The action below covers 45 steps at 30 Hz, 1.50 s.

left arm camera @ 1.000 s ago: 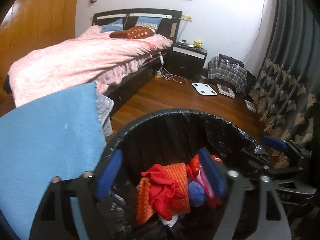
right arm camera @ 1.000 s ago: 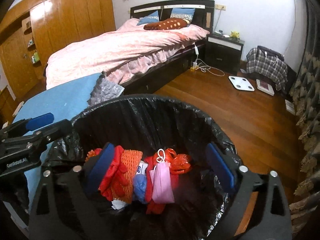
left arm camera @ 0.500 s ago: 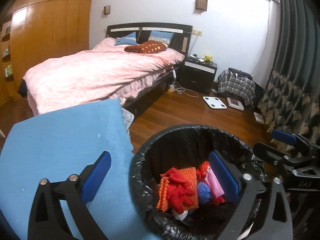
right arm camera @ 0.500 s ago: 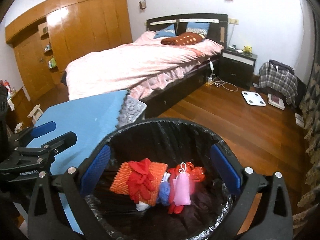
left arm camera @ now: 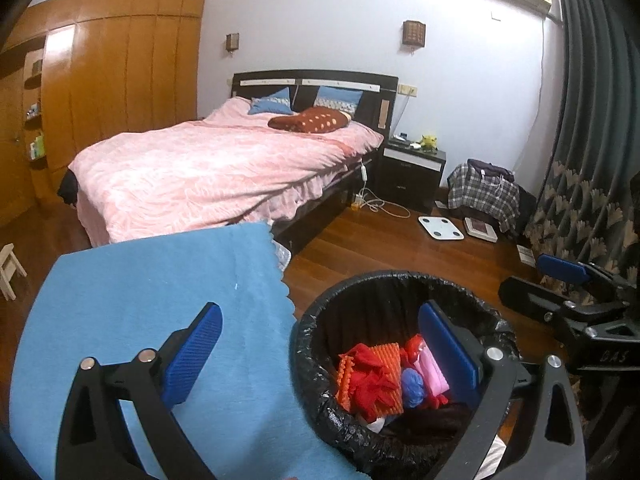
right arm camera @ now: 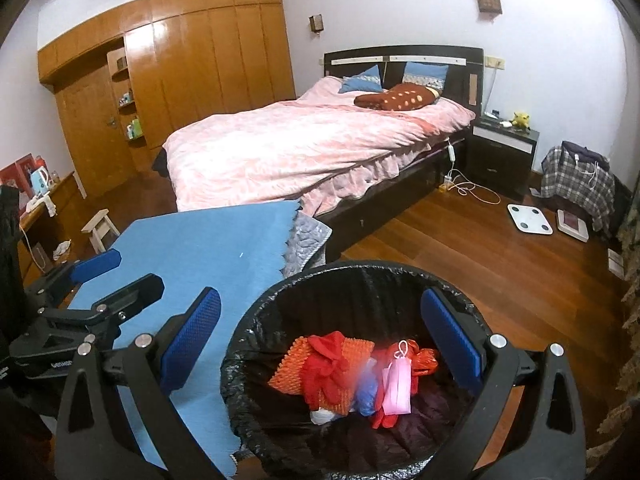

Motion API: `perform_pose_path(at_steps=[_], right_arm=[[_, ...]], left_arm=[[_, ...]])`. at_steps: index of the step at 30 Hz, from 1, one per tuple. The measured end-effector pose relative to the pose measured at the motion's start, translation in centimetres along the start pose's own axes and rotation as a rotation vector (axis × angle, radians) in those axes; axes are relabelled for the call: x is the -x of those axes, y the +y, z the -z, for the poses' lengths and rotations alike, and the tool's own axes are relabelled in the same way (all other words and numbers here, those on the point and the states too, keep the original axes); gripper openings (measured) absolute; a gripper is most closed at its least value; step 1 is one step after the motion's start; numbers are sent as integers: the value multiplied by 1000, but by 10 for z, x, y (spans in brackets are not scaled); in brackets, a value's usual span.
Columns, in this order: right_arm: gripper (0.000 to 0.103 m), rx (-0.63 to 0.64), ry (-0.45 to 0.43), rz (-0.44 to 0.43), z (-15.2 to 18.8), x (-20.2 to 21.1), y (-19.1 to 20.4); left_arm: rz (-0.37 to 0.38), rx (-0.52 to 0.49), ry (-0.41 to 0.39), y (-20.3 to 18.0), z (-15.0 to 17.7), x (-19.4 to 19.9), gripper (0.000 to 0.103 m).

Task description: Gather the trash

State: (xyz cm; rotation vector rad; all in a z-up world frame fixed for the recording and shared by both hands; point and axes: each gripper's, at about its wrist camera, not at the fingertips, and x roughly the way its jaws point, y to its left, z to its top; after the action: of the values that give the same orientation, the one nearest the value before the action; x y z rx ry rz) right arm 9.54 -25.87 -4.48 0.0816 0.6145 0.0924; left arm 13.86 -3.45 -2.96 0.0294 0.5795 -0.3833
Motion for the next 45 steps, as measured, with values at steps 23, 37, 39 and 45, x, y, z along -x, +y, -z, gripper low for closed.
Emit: perform_pose_path(at_steps=[23,37,39,45], right_arm=[[98,9,-13,-2,-1,10,9],[98,8,-13,-1,-1,10,9],[98,8,-13,-2,-1,10,9],[98,8,-12,-2,-1,10,9]], left_arm=[[-8,-2,-37,0,-2,17,97],[-8,-3,-36,-1,-2,18,97],[-6,-2,-35,0,-2,17,97],[-7,-3,-36,0,-2,17,97]])
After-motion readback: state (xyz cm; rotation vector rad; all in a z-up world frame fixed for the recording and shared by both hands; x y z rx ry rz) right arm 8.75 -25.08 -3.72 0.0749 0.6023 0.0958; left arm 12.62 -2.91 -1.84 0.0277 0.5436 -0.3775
